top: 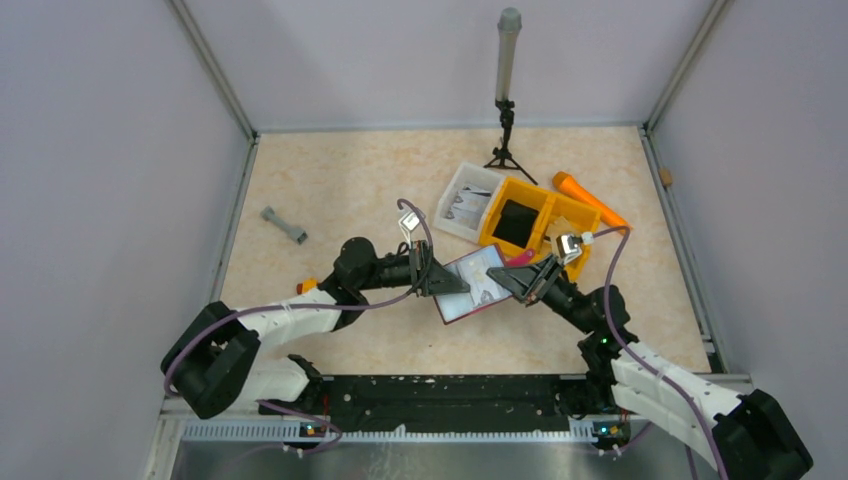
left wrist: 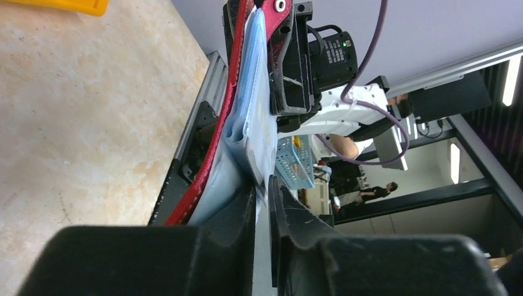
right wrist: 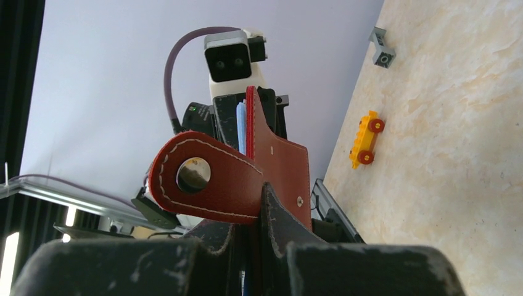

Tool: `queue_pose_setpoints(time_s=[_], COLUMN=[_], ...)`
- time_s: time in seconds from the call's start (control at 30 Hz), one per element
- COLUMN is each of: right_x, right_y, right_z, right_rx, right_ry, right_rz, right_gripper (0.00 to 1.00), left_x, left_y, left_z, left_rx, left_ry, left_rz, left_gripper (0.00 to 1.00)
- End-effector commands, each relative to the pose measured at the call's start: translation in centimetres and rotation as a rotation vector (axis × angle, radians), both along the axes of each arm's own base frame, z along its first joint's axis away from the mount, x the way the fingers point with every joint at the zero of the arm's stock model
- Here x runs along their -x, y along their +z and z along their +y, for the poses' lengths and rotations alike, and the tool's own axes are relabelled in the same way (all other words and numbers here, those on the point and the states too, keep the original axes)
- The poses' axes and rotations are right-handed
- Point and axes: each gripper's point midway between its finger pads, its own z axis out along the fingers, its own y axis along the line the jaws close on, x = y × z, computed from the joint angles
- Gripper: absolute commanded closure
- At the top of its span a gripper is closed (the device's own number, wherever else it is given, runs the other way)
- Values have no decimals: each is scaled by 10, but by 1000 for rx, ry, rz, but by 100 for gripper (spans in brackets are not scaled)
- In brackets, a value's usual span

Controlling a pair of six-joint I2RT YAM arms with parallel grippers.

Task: Take the credit cards out of the card holder
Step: Remove the credit card from the card holder.

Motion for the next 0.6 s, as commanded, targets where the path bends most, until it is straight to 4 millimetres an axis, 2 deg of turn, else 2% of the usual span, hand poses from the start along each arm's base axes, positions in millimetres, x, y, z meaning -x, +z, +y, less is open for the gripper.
queue_pose_setpoints(time_s=[0.0, 0.03, 0.1, 0.2, 0.27, 0.57], right_x=[7, 7, 7, 8, 8, 8], right_y=[20, 20, 20, 22, 22, 26], right_z=[-1, -1, -2, -3, -4, -12], right_rx=[-41, -41, -45, -56, -62, -102], right_ry=[24, 22, 18, 15, 15, -23], right_rz=[-75, -75, -71, -77, -77, -80], right_gripper=[100, 100, 98, 87, 82, 79], left_x=[1, 0, 0, 0, 0, 3], left_y=[27, 27, 26, 24, 24, 21], left_z=[-3, -3, -2, 0, 0, 6], left_rx=[81, 79, 79, 74, 73, 72], left_ry=[-13, -11, -3, 5, 7, 19], left_rz=[-90, -89, -87, -85, -83, -80], left_gripper=[93, 100, 100, 100, 100, 100])
